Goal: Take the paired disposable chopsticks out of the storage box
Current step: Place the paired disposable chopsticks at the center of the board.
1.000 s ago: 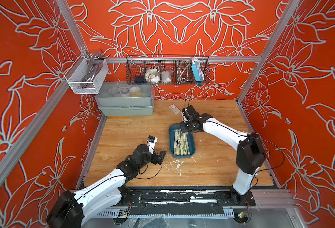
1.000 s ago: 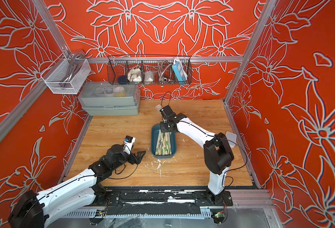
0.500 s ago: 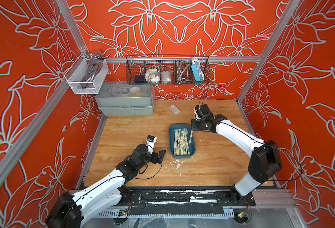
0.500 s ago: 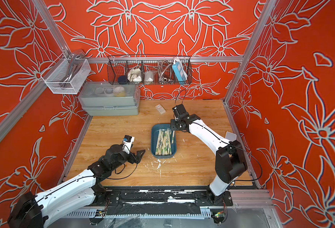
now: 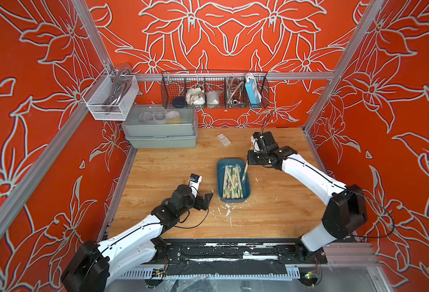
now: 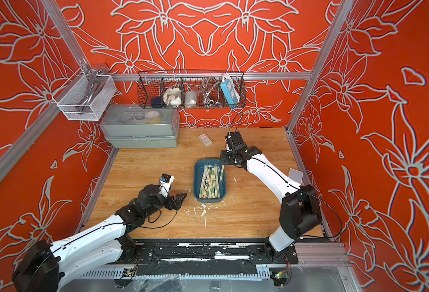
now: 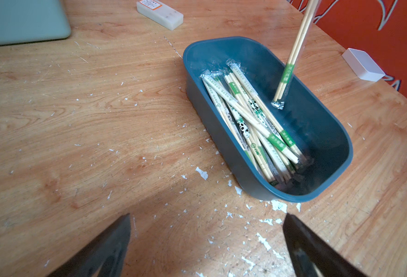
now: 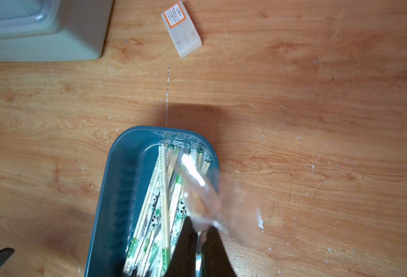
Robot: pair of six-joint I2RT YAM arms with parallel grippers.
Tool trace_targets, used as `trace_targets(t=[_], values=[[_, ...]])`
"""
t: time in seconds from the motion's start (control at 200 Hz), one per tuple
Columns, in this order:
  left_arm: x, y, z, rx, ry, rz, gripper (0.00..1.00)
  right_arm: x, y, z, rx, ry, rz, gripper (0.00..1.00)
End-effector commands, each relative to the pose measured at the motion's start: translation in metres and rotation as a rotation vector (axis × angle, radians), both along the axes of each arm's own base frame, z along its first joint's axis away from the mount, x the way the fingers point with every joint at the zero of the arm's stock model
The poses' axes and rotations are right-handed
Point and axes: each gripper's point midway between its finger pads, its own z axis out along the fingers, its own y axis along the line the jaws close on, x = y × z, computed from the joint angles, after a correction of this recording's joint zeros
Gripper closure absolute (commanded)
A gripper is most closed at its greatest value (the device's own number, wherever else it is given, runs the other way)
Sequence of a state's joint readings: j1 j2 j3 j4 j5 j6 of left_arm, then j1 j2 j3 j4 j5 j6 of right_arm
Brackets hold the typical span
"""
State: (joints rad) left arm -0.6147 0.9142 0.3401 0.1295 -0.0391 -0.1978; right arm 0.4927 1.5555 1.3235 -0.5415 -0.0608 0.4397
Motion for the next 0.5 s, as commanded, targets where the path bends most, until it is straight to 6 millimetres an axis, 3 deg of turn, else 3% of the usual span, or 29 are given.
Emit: trace_targets(t=[0.0, 0.21, 0.375, 0.495], values=[[0.003, -0.003, 0.014, -0.018, -0.043, -0.01, 0.02, -0.008, 0.0, 0.028, 0.019, -0.043, 0.038, 0.93], [0.003, -0.001, 0.013, -0.011, -0.044, -0.001, 0.02, -0.025, -0.016, 0.063, 0.003, -0.065, 0.02, 0.93], [0.002, 0.0, 0.015, -0.012, -0.052, -0.004, 0.02, -0.052, -0.039, 0.066, -0.038, -0.023, -0.008, 0.93], [0.0, 0.0, 0.016, -0.012, -0.057, -0.008, 0.02, -0.073, -0.059, 0.058, -0.084, 0.03, -0.03, 0.92]])
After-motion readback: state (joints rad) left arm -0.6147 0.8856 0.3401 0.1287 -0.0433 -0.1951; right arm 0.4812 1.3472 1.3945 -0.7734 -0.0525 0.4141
